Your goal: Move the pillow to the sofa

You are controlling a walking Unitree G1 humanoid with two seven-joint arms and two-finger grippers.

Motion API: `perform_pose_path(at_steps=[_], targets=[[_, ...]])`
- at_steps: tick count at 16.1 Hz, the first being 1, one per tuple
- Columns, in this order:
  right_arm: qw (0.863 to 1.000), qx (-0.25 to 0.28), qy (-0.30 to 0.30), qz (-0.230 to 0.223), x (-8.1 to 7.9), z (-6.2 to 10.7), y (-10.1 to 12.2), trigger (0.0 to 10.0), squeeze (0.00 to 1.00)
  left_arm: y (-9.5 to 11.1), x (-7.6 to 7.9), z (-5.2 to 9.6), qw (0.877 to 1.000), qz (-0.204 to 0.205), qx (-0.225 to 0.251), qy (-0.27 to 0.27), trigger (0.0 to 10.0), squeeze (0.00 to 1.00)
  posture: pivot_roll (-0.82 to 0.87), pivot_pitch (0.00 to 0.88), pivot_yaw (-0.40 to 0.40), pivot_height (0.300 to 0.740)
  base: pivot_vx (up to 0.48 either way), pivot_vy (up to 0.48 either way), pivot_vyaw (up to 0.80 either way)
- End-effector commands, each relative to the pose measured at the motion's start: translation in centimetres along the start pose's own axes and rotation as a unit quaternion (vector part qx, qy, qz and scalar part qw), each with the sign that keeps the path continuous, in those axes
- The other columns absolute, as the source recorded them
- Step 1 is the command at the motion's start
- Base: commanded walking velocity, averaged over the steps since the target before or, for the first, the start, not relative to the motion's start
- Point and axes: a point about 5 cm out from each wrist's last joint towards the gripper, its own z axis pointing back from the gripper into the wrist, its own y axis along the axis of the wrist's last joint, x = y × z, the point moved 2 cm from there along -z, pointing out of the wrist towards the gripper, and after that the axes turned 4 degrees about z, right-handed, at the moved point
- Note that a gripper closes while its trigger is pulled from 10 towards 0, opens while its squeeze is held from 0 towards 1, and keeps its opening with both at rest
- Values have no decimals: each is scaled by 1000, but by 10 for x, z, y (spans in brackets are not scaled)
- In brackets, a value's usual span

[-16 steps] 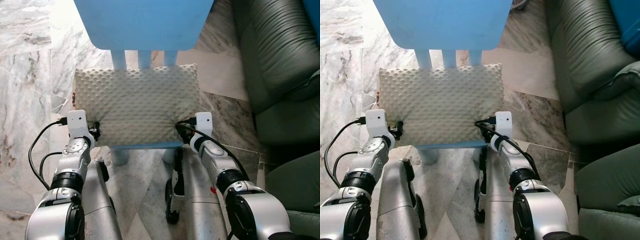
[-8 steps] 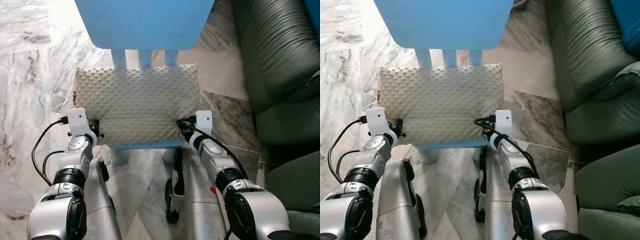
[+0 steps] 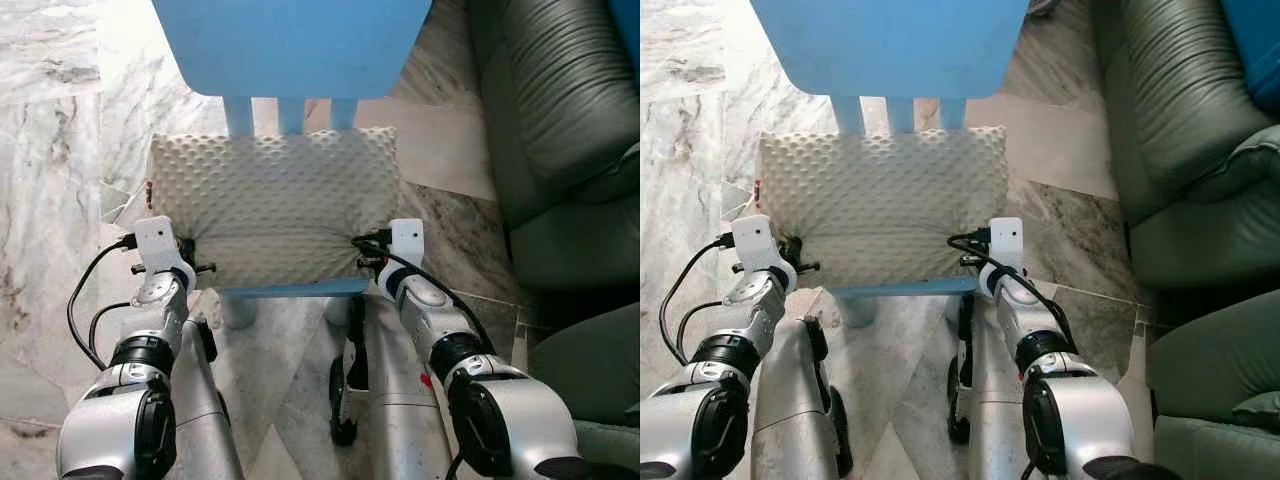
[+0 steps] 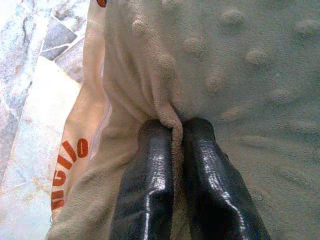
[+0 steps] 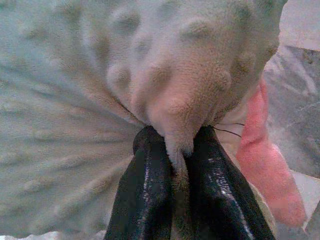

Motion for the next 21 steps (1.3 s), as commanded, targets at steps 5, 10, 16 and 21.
perform_pose_path(at_steps=[5,10,16,21], targets=[[1000,19,6,-4,-1,-4,15,0,0,22,6,-4,998,-34,42,19,0,0,54,200,-93,520,0,0,0],[997,44,32,58,2,-5,33,0,0,56,32,-5,993,-25,117,-14,0,0,45,54,-72,520,0,0,0],[989,75,45,117,27,10,25,0,0,65,43,5,984,-47,162,-56,0,0,39,0,-27,520,0,0,0],[985,132,-44,100,50,38,10,0,0,28,37,40,982,-51,166,-78,0,0,38,0,-23,520,0,0,0]])
